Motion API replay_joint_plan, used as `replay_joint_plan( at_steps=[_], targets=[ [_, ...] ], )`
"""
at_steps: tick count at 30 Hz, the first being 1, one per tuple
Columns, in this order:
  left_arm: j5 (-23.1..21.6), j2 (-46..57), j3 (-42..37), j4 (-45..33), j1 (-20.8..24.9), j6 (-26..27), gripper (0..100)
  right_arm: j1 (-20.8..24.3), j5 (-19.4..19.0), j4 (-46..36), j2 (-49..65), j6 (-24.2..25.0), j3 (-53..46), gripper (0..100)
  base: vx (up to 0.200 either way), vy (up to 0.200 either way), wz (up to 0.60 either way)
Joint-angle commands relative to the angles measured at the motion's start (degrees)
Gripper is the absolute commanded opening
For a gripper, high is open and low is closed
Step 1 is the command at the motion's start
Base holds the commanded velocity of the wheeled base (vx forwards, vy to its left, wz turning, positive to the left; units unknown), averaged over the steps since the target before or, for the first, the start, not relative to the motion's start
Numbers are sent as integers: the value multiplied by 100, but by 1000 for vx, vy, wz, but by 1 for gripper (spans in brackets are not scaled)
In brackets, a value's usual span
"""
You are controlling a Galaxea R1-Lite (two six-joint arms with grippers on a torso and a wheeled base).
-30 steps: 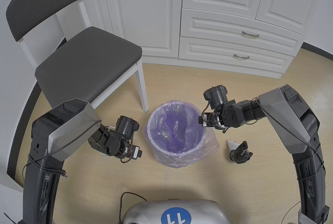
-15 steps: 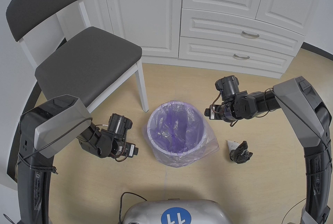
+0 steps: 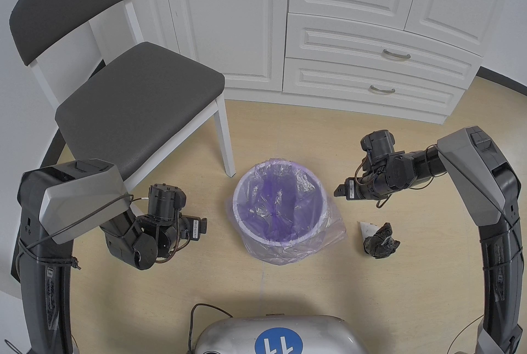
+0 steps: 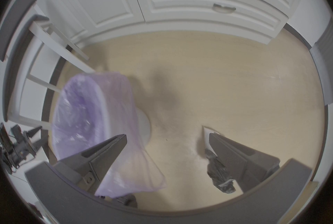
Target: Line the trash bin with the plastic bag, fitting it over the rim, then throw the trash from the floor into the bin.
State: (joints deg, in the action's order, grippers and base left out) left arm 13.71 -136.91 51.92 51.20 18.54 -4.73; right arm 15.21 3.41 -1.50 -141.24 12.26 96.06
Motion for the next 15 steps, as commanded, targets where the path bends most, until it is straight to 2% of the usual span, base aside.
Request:
replay_joint_plan(
  at_steps=[1,8,9,15],
  targets=[
    [17,59,-165,74,-88,-19,100,-133,-95,-166,-272,-137,27,100,0,0,0],
    [17,-46,-156,303,-61,-2,100,-159,-324,-184,-571,-110,255,100,0,0,0],
    [17,-125,-121,312,-35,-10,100,-124,-552,-184,-712,-75,334,100,0,0,0],
    [17,-301,-112,479,-26,-19,100,-62,-561,-518,-1283,-66,993,100,0,0,0]
  ],
)
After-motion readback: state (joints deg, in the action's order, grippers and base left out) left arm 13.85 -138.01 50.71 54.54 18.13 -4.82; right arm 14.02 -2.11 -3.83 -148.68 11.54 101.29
